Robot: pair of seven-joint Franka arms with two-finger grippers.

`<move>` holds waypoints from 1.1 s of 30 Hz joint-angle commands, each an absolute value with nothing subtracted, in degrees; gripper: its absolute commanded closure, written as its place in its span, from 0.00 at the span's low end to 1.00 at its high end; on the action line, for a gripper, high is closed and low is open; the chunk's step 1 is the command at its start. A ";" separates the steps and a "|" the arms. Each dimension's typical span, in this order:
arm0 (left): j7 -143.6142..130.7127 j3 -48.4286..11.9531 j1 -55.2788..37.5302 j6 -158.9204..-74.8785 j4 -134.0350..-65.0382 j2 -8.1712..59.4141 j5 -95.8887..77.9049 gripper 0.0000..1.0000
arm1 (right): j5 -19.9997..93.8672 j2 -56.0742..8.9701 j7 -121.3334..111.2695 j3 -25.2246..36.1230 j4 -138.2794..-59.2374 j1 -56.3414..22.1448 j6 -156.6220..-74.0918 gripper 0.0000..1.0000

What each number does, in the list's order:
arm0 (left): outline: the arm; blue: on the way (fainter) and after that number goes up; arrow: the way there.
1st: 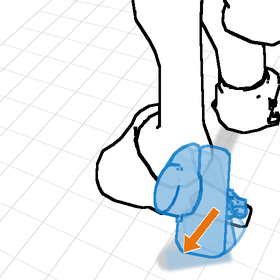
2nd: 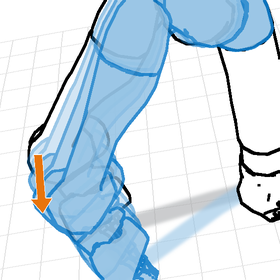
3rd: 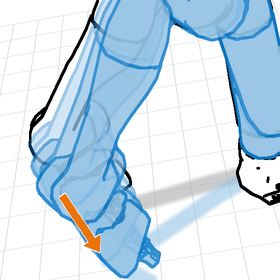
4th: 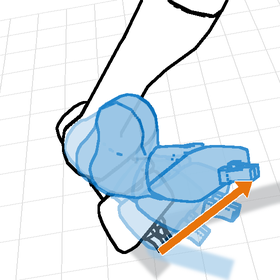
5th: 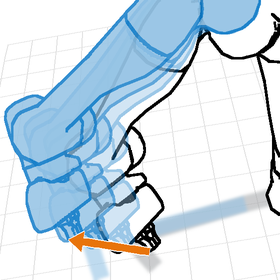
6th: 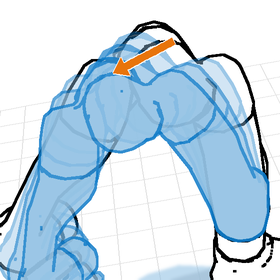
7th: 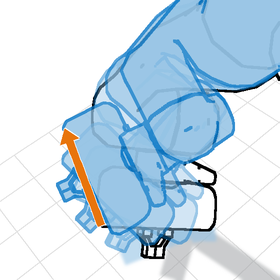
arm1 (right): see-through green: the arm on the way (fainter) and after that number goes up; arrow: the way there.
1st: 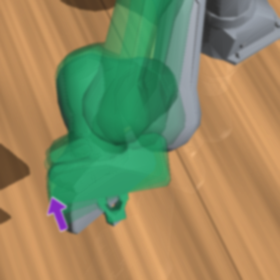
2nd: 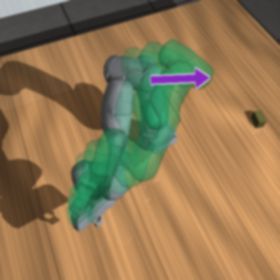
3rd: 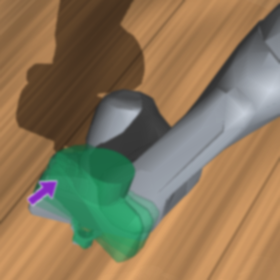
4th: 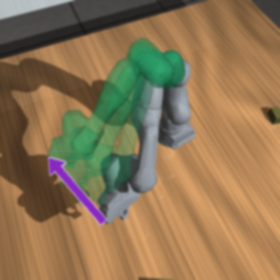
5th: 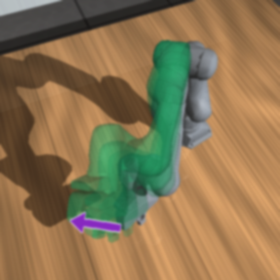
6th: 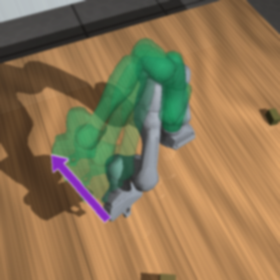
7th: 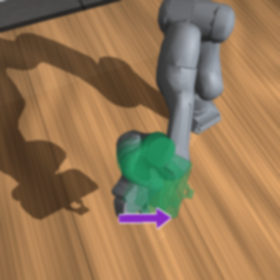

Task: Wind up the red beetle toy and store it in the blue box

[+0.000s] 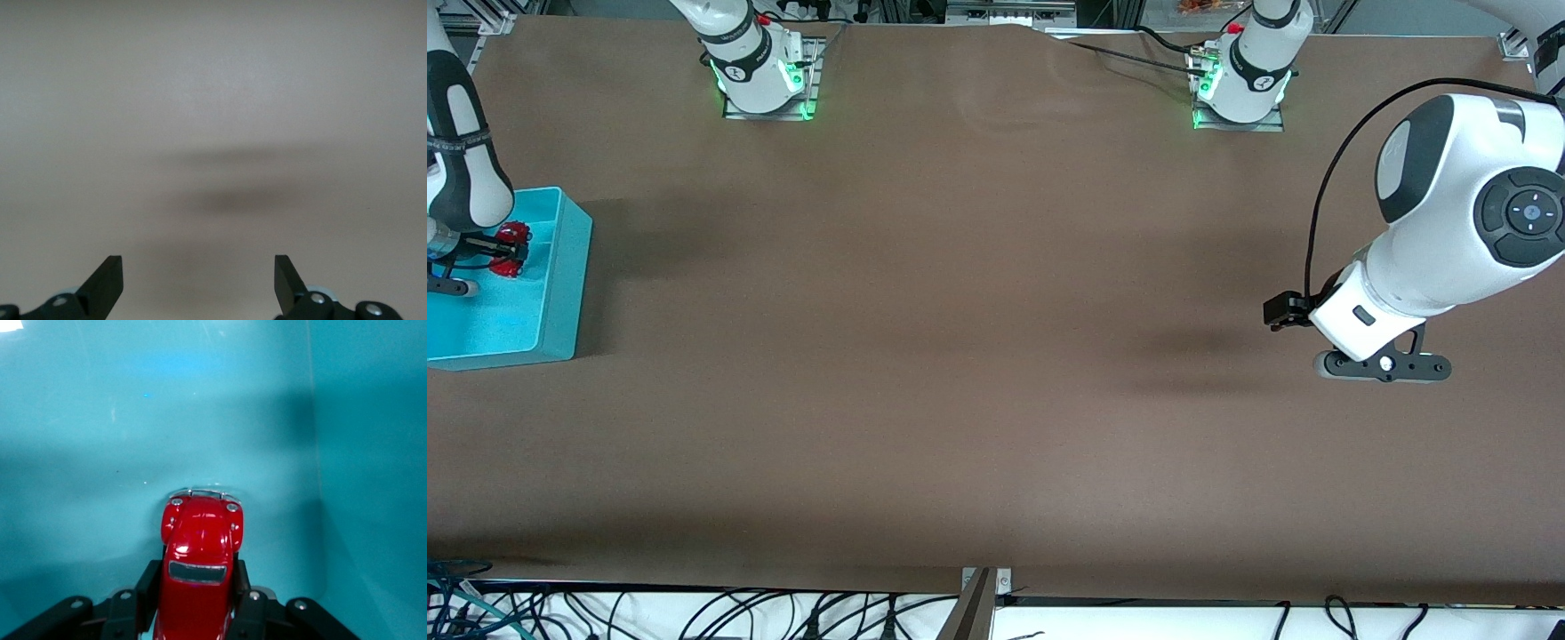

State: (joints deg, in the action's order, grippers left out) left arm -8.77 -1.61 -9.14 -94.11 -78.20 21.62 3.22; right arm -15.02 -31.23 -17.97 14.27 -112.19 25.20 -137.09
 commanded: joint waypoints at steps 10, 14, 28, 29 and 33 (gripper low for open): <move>-8.61 -0.88 -9.58 -93.78 -78.05 21.53 1.67 0.00 | -16.44 -32.17 -17.14 12.92 -110.83 26.54 -137.02 0.71; -8.53 -0.88 -9.58 -93.78 -77.96 21.53 1.67 0.00 | -16.52 -32.26 -14.86 12.31 -110.92 26.54 -137.02 0.64; -8.53 -0.88 -9.40 -93.78 -78.05 21.53 1.67 0.00 | -16.61 -31.73 -13.53 12.13 -111.09 26.37 -136.58 0.04; -8.53 -0.88 -9.40 -93.78 -78.05 21.53 1.67 0.00 | -16.61 -31.64 -13.54 12.13 -111.09 26.37 -136.50 0.03; -8.53 -0.88 -9.32 -93.78 -78.05 21.53 1.67 0.00 | -16.61 -31.03 -13.54 12.13 -111.18 26.28 -136.32 0.00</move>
State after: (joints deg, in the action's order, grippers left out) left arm -8.77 -1.54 -9.12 -94.11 -78.20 21.63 3.21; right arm -15.05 -31.95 -14.69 13.05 -111.66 25.37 -137.18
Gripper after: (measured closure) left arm 0.000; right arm 0.070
